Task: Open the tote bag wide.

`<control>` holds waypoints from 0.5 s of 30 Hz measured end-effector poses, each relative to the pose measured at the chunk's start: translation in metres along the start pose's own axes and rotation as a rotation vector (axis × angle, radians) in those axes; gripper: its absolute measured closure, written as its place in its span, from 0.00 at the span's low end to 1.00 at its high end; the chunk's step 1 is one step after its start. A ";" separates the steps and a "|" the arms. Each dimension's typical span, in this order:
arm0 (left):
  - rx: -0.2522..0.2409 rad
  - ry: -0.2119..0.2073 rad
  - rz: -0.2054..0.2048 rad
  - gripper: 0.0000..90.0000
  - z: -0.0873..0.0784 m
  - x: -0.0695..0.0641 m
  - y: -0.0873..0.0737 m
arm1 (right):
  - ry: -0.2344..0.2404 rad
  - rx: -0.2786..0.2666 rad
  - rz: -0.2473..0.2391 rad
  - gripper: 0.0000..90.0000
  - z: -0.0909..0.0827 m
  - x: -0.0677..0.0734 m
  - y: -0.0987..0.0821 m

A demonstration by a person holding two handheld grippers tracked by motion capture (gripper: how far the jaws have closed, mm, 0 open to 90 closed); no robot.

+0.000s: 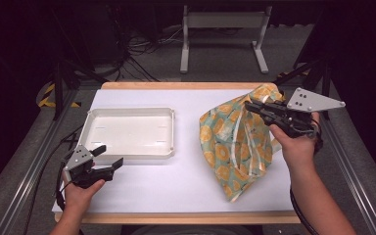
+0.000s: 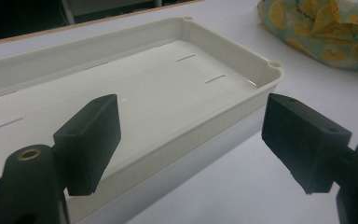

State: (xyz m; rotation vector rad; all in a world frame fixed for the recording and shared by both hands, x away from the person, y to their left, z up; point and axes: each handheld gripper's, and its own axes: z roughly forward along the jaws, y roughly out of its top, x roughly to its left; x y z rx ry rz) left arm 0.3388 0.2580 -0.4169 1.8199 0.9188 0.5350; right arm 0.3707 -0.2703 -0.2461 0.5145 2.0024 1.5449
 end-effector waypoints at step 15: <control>0.007 -0.009 0.007 0.22 0.002 -0.004 0.001 | 0.063 0.009 -0.018 0.98 0.034 0.004 0.013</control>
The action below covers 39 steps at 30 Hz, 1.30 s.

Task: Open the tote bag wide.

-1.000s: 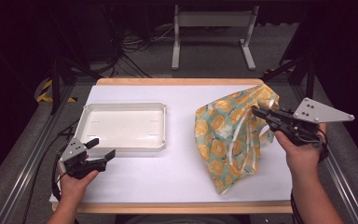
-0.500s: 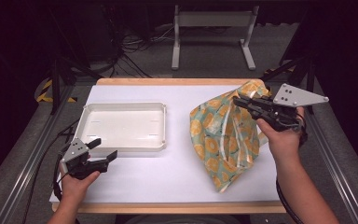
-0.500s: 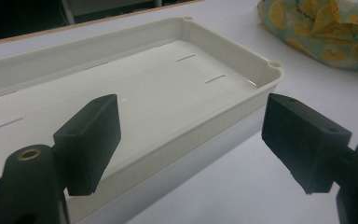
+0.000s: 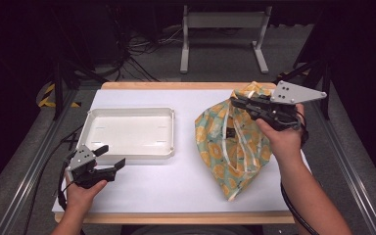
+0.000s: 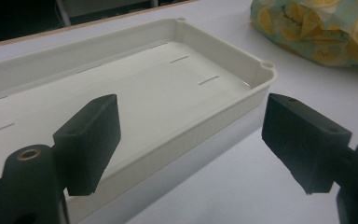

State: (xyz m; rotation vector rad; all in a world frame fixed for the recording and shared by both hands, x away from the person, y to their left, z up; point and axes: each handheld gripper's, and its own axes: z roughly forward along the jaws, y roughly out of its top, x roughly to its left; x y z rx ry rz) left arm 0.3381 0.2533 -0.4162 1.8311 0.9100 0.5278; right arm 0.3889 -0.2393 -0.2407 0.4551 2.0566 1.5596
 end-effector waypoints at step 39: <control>0.009 -0.003 0.011 0.22 0.000 0.000 -0.003 | 0.076 0.111 0.054 0.70 0.054 0.007 -0.020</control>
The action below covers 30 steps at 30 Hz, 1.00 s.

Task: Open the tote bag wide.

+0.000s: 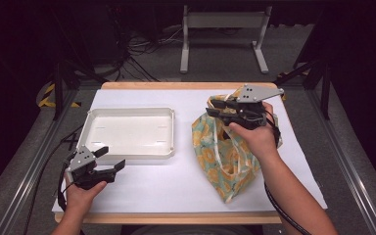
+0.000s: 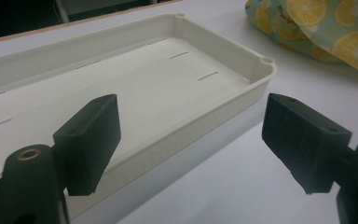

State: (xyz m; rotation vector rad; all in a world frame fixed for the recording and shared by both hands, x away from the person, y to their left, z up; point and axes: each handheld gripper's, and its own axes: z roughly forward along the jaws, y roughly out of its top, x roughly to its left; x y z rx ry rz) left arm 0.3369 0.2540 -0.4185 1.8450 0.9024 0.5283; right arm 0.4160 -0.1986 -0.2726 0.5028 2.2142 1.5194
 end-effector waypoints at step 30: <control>-0.038 -0.133 0.021 0.22 0.026 -0.042 0.048 | -0.080 -0.074 0.062 0.55 -0.077 0.002 -0.033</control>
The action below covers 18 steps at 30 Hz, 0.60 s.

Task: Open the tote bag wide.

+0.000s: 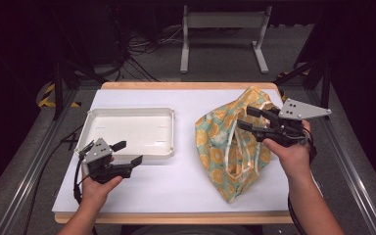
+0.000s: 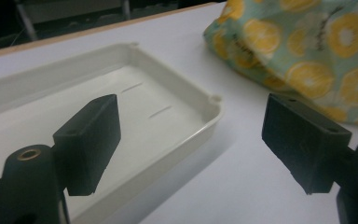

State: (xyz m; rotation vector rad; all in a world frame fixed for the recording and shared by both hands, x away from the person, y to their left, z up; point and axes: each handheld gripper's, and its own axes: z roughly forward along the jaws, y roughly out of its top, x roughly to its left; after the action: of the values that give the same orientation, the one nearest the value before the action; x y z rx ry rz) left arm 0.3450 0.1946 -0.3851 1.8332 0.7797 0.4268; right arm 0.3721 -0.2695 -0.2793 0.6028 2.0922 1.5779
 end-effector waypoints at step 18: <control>-0.042 -0.234 0.085 0.22 0.074 -0.060 0.068 | 0.016 -0.052 0.021 0.55 -0.006 -0.004 -0.006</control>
State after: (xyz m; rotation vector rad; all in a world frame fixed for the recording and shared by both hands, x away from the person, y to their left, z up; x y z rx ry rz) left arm 0.3684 0.0866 -0.3470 1.8416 0.5310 0.2746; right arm 0.3715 -0.2775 -0.2834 0.5984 2.0560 1.6488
